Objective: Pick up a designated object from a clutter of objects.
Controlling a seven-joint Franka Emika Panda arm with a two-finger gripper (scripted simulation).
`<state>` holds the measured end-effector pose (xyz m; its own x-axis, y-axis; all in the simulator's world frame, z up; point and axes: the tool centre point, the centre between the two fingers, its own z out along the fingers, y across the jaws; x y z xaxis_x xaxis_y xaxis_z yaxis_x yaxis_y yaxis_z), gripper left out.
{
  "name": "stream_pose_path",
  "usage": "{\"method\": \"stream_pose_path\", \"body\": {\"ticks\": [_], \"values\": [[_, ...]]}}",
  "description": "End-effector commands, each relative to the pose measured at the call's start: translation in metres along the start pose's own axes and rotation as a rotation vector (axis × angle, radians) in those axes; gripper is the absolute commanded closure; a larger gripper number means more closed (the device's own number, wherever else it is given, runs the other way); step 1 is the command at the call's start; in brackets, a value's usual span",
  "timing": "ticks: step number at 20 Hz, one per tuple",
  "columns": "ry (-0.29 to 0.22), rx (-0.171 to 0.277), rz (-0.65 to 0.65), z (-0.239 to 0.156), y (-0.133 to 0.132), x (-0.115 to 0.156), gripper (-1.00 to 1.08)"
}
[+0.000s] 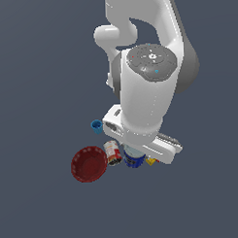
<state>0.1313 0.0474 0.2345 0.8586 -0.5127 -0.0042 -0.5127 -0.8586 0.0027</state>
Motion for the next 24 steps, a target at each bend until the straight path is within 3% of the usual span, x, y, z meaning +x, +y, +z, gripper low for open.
{"method": "stream_pose_path", "body": {"ticks": [1,12,24], "values": [[0.003,0.002,0.000,-0.032,0.001,0.000,1.08],[0.004,0.002,0.000,-0.145,0.003,0.003,1.08],[0.004,0.002,0.000,-0.192,0.002,0.006,1.08]]}}
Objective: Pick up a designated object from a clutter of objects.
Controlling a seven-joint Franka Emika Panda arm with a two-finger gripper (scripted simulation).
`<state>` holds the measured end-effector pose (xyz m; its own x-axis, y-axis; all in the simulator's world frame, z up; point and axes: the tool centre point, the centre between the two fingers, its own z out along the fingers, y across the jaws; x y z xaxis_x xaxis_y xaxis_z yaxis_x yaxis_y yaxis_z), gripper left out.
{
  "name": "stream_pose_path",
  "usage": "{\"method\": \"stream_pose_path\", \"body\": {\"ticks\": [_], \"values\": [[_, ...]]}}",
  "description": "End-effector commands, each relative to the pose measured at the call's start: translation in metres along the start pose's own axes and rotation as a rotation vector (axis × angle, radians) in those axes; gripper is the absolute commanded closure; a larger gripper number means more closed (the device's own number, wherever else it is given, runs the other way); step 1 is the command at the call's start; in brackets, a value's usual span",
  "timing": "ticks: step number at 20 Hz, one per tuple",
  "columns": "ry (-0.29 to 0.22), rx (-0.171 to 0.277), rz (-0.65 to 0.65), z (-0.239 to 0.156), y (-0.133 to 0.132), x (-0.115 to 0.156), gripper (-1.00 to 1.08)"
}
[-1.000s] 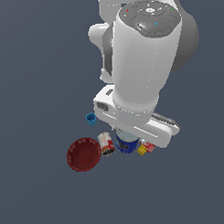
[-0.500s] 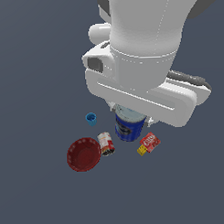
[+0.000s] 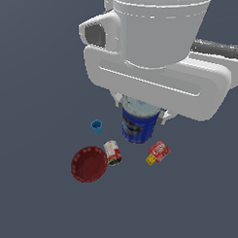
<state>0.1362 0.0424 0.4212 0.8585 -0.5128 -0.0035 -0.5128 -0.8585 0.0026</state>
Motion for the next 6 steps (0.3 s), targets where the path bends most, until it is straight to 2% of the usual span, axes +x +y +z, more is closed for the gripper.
{"method": "stream_pose_path", "body": {"ticks": [1,6], "values": [[0.003,0.002,0.000,-0.0068,-0.0002,0.0005,1.08],[0.003,0.002,0.000,-0.0073,-0.0006,0.0011,1.08]]}}
